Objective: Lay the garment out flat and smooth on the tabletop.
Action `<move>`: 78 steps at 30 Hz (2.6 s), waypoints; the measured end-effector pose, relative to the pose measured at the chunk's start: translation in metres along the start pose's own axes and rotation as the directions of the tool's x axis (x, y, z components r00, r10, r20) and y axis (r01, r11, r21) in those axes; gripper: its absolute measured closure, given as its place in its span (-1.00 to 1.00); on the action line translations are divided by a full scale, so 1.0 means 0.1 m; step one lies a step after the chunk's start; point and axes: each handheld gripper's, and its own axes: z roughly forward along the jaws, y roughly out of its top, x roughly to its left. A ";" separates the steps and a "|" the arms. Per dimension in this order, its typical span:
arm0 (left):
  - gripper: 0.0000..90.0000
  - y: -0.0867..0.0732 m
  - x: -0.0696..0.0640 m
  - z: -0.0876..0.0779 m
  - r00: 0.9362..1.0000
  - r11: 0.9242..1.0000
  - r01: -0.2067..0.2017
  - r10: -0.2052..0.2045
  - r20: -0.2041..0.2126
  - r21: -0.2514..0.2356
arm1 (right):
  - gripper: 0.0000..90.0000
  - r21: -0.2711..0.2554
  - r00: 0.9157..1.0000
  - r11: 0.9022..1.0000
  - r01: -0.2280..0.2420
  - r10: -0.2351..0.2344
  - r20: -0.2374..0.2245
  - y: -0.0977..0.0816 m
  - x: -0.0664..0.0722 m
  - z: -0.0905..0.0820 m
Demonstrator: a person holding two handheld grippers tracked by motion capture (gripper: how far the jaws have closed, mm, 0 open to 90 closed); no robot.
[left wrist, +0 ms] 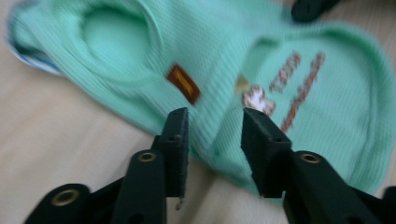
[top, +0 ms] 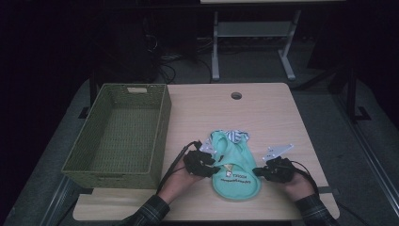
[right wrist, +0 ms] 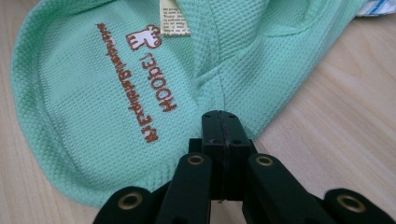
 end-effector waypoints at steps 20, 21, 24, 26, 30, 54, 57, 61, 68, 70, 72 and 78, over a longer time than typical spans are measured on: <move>0.99 0.02 0.09 0.25 1.000 0.998 -0.020 0.021 -0.012 0.060 | 0.80 -0.151 0.996 0.986 -0.073 0.080 0.040 0.36 -0.43 -0.07; 0.99 0.01 0.09 0.25 1.000 0.998 -0.020 0.021 -0.012 0.059 | 0.80 -0.151 0.996 0.986 -0.073 0.080 0.040 0.36 -0.43 -0.07; 0.99 0.01 0.08 0.24 0.999 0.997 -0.037 0.038 -0.020 0.063 | 0.80 -0.155 0.994 0.984 -0.090 0.099 0.049 0.51 -0.59 0.03; 0.99 0.01 0.08 0.25 0.999 0.998 -0.031 0.033 -0.020 0.058 | 0.80 -0.153 0.993 0.983 -0.098 0.107 0.053 0.58 -0.67 0.10; 0.99 0.00 0.09 0.25 1.000 0.998 -0.027 0.028 -0.013 0.057 | 0.76 -0.151 0.991 0.982 -0.113 0.123 0.058 0.69 -0.79 0.22; 0.99 0.01 0.09 0.25 0.999 0.998 -0.030 0.031 -0.015 0.058 | 1.00 -0.058 0.977 0.993 -0.101 0.110 0.182 0.71 -1.05 0.44; 0.99 0.01 0.10 0.25 0.999 0.998 -0.031 0.031 -0.011 0.055 | 1.00 -0.077 0.978 0.990 -0.121 0.132 0.164 0.66 -1.08 0.45; 0.96 0.04 0.13 0.26 0.999 0.998 -0.028 0.030 -0.026 0.054 | 0.99 -0.096 0.979 0.990 -0.108 0.122 0.161 0.65 -1.05 0.42; 0.69 0.06 0.21 0.22 1.000 0.999 0.003 -0.002 -0.030 0.034 | 0.86 -0.166 0.984 0.980 -0.106 0.128 0.124 0.62 -0.93 0.20; 0.61 0.07 0.23 0.20 0.999 0.999 0.004 -0.003 -0.036 0.032 | 0.85 -0.173 0.985 0.980 -0.100 0.122 0.124 0.62 -0.91 0.15; 0.56 0.08 0.24 0.18 0.999 1.000 0.006 -0.005 -0.035 0.028 | 0.83 -0.174 0.985 0.979 -0.102 0.124 0.119 0.62 -0.91 0.13; 0.32 0.16 0.36 0.12 0.999 1.000 0.012 -0.012 -0.045 0.013 | 0.71 -0.201 0.985 0.973 -0.114 0.137 0.101 0.63 -0.91 0.09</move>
